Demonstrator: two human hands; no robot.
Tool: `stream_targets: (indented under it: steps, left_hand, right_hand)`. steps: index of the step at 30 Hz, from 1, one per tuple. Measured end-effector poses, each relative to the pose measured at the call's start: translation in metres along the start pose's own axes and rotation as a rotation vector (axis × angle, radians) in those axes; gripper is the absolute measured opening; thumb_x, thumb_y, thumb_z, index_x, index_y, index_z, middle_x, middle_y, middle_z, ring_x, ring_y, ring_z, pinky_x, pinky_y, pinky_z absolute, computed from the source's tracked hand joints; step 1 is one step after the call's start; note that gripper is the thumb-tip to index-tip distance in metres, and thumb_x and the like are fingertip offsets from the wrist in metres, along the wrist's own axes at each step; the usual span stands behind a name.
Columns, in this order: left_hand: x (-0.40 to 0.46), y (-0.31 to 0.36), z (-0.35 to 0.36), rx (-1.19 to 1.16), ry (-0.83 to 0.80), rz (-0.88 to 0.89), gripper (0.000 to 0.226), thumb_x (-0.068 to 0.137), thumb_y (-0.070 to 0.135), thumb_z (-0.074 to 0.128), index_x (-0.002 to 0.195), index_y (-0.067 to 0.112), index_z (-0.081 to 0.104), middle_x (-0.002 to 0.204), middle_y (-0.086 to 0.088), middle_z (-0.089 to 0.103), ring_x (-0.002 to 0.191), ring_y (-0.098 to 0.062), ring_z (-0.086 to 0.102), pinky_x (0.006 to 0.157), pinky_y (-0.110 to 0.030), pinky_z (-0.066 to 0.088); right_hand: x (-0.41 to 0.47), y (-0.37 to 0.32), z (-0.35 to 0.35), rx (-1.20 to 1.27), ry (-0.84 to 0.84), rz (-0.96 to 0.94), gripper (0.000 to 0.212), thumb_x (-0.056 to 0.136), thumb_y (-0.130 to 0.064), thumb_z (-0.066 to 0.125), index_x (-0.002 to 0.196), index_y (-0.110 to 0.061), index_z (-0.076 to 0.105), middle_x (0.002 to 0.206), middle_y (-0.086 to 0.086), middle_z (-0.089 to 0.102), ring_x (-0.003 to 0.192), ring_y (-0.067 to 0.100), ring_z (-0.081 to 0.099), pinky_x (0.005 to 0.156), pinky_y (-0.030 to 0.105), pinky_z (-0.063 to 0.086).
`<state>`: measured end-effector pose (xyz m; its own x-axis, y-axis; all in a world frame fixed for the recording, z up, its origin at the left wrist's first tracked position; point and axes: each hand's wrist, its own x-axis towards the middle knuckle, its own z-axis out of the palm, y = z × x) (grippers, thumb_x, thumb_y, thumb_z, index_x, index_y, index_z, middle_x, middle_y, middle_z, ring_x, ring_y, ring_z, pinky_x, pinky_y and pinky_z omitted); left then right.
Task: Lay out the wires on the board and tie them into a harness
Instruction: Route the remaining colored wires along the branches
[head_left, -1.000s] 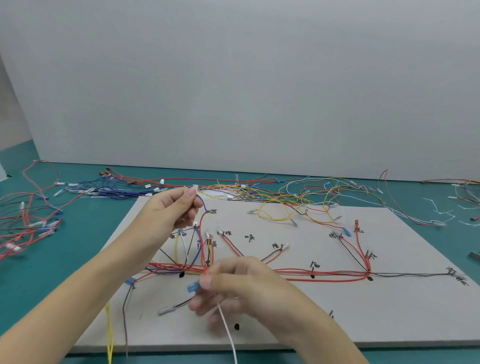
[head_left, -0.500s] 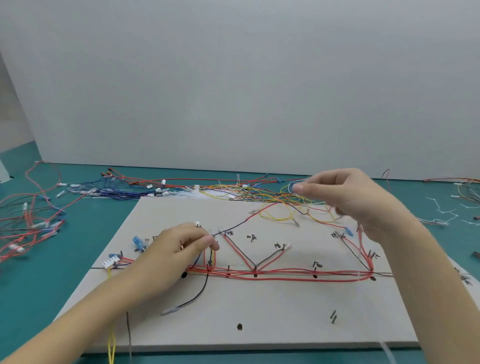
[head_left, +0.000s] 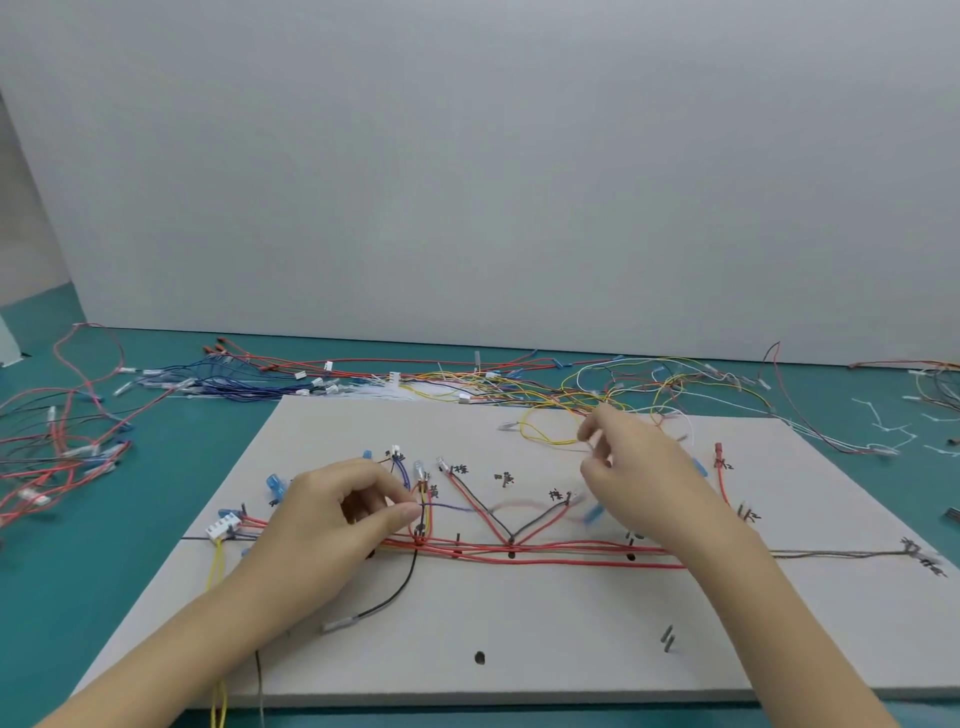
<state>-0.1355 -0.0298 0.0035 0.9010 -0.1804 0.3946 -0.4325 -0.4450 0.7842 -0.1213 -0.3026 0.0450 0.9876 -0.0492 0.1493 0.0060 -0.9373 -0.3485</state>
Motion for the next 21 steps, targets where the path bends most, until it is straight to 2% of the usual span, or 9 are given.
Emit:
stream_targets:
  steps: [2,3,5,6,9,10,12,17,21]
  left_hand:
    - [0.001,0.001,0.001,-0.082,-0.001,-0.037,0.016,0.081,0.015,0.076,0.07,0.027,0.071,0.062,-0.007,0.061,0.05,-0.005,0.047,0.049,-0.012,0.036]
    - [0.002,0.002,0.002,-0.113,0.001,-0.045,0.016,0.081,0.015,0.076,0.07,0.026,0.071,0.059,-0.006,0.059,0.049,-0.005,0.045,0.048,-0.012,0.036]
    - [0.003,0.003,0.003,-0.158,0.013,-0.05,0.017,0.081,0.013,0.075,0.068,0.023,0.072,0.055,-0.002,0.056,0.049,-0.004,0.043,0.047,-0.012,0.034]
    - [0.003,0.003,0.002,-0.175,0.023,-0.048,0.016,0.081,0.013,0.075,0.069,0.022,0.072,0.054,-0.001,0.054,0.049,-0.005,0.042,0.048,-0.013,0.033]
    - [0.002,0.002,0.001,-0.236,0.071,-0.036,0.008,0.079,0.02,0.074,0.071,0.022,0.072,0.054,0.0,0.052,0.051,-0.006,0.043,0.05,-0.016,0.034]
    - [0.001,0.002,0.001,-0.25,0.085,-0.033,0.006,0.077,0.025,0.073,0.072,0.021,0.072,0.054,0.0,0.053,0.051,-0.006,0.044,0.05,-0.016,0.035]
    - [0.001,0.001,0.001,-0.253,0.091,-0.032,0.007,0.075,0.028,0.073,0.073,0.021,0.073,0.055,0.0,0.054,0.052,-0.006,0.045,0.051,-0.016,0.036]
    - [0.006,0.002,-0.012,-0.037,-0.136,-0.005,0.009,0.075,0.025,0.078,0.07,0.032,0.074,0.068,0.003,0.068,0.058,-0.007,0.053,0.057,-0.023,0.039]
    - [0.012,-0.004,-0.035,0.106,-0.183,-0.021,0.019,0.075,0.017,0.081,0.068,0.033,0.075,0.073,0.008,0.069,0.063,-0.006,0.057,0.056,-0.013,0.038]
  right_hand:
    - [-0.001,-0.002,0.008,-0.037,0.043,-0.157,0.034,0.085,-0.007,0.048,0.116,-0.021,0.055,0.113,-0.005,0.055,0.111,0.017,0.046,0.093,0.033,0.038]
    - [-0.004,-0.008,0.011,0.027,0.077,-0.238,0.033,0.087,-0.007,0.049,0.116,-0.021,0.058,0.114,-0.008,0.055,0.112,0.014,0.046,0.096,0.03,0.036]
    - [-0.014,-0.027,0.015,0.303,0.051,-0.326,0.019,0.091,-0.018,0.053,0.103,-0.024,0.066,0.102,-0.018,0.062,0.104,0.002,0.051,0.089,0.018,0.039]
    - [-0.018,-0.036,0.018,0.43,-0.025,-0.336,0.013,0.092,-0.026,0.056,0.094,-0.027,0.068,0.095,-0.019,0.065,0.097,-0.002,0.055,0.083,0.014,0.042]
    - [-0.022,-0.053,0.025,0.554,-0.252,-0.346,0.018,0.091,-0.038,0.062,0.085,-0.024,0.071,0.083,-0.009,0.07,0.074,0.003,0.061,0.071,0.023,0.05]
    - [-0.022,-0.055,0.024,0.591,-0.311,-0.334,0.019,0.092,-0.035,0.063,0.083,-0.021,0.072,0.078,-0.004,0.07,0.063,0.006,0.058,0.061,0.025,0.049]
    - [-0.02,-0.055,0.02,0.68,-0.389,-0.306,0.019,0.091,-0.032,0.065,0.079,-0.018,0.072,0.068,-0.003,0.068,0.049,0.007,0.05,0.047,0.021,0.042]
    - [-0.015,-0.045,0.016,0.711,-0.393,-0.27,0.028,0.085,-0.04,0.071,0.068,-0.018,0.07,0.059,-0.009,0.06,0.048,0.008,0.038,0.045,0.014,0.031]
    - [-0.016,-0.034,0.015,0.711,-0.428,-0.171,0.026,0.082,-0.045,0.072,0.069,-0.022,0.072,0.05,-0.011,0.051,0.045,0.014,0.033,0.04,0.016,0.026]
